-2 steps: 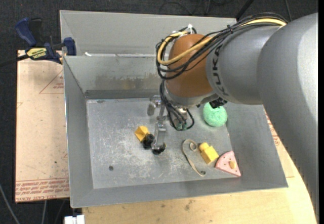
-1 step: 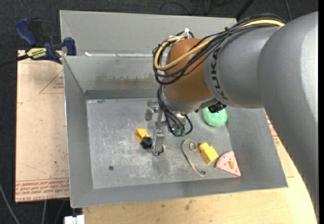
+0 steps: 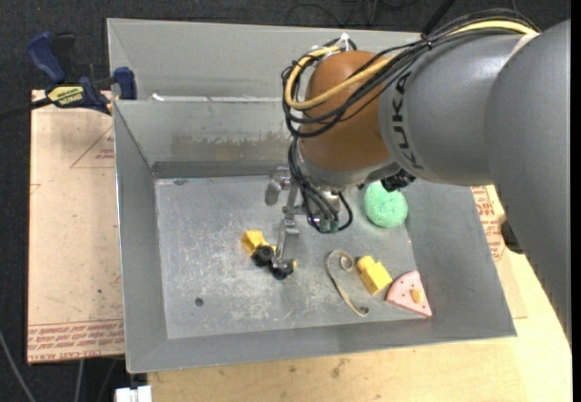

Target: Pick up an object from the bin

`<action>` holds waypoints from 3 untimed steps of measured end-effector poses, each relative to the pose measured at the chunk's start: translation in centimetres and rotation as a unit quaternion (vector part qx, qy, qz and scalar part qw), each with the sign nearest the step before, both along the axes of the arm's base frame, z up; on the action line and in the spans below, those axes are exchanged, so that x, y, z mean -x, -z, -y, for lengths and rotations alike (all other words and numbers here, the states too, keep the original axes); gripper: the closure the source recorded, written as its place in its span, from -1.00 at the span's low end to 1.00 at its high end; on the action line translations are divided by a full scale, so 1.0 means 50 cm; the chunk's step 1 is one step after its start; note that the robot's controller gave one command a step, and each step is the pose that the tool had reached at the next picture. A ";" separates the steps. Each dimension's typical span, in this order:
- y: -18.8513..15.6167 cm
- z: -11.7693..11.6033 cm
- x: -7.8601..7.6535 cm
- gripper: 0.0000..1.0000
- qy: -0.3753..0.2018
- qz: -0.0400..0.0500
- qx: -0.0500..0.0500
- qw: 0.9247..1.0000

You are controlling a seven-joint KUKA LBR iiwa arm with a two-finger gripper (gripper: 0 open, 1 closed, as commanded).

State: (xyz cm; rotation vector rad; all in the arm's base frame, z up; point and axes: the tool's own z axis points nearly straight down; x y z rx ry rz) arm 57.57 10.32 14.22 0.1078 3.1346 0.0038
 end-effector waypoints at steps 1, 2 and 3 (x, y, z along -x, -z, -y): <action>0.154 -0.012 0.030 -1.00 0.045 -0.006 0.001 0.999; 0.143 0.006 0.036 1.00 0.017 -0.001 0.000 1.000; 0.143 0.006 0.036 1.00 0.017 -0.001 0.000 1.000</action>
Offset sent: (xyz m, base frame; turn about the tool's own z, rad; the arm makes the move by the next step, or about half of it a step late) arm -0.0191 -0.0040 -0.0722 0.0328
